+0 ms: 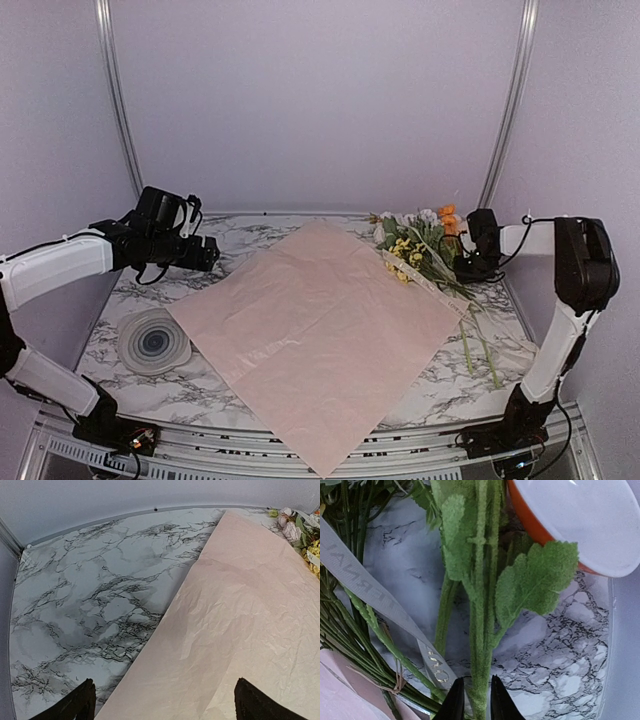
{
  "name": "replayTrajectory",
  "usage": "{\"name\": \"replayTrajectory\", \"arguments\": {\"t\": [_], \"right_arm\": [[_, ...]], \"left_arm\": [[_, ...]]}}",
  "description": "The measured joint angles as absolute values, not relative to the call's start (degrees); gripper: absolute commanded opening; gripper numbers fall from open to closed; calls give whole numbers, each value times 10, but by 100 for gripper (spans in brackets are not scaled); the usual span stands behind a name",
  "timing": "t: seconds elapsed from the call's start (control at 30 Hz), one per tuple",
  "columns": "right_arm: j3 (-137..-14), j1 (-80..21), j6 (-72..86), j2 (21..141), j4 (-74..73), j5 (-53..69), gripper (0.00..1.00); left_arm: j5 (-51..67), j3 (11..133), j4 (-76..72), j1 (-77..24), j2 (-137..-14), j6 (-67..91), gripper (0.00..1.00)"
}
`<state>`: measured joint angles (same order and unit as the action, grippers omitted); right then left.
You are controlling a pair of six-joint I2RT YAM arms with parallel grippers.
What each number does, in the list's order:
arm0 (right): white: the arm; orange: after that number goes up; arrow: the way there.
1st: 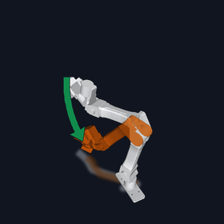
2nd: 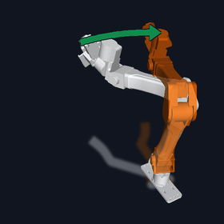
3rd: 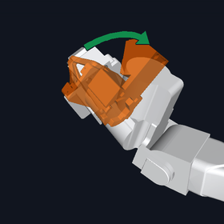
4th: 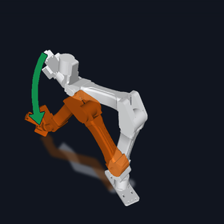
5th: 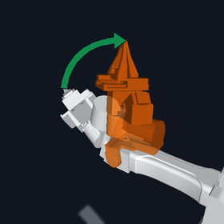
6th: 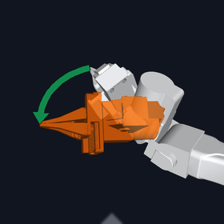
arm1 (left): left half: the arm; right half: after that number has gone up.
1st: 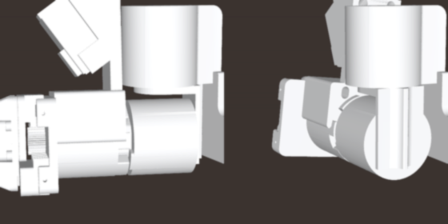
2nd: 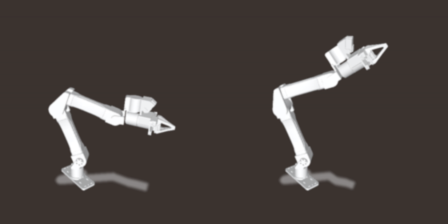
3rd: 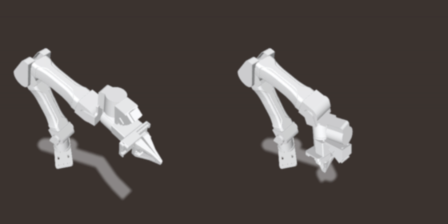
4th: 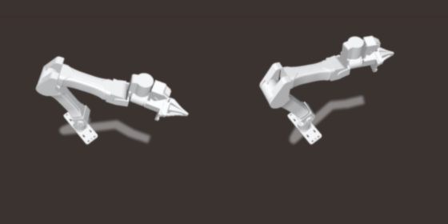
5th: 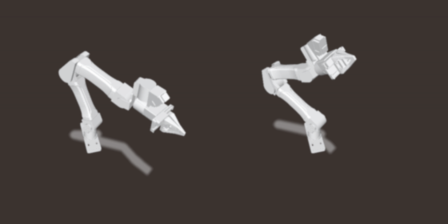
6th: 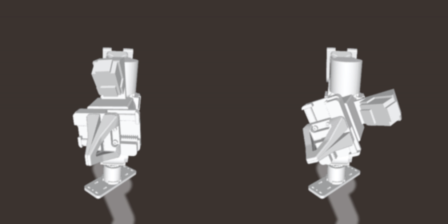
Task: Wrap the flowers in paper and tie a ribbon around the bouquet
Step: Pick up the fake flower from the corner of the board.
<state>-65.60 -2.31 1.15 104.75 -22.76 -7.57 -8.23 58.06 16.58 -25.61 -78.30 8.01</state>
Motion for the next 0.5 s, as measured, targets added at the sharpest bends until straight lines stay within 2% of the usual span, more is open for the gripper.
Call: {"name": "replayTrajectory", "arguments": {"t": [0.13, 0.3, 0.5], "right_arm": [[-660, -15, 8, 1043, -224, -73, 21], [-661, 11, 9, 1042, -205, -58, 30], [-684, 19, 8, 1069, -189, -44, 29]], "left_arm": [[-74, 580, 166, -256, -790, 87, 97], [-75, 575, 166, -255, -792, 88, 97], [-76, 574, 165, -255, -797, 87, 97]]}}
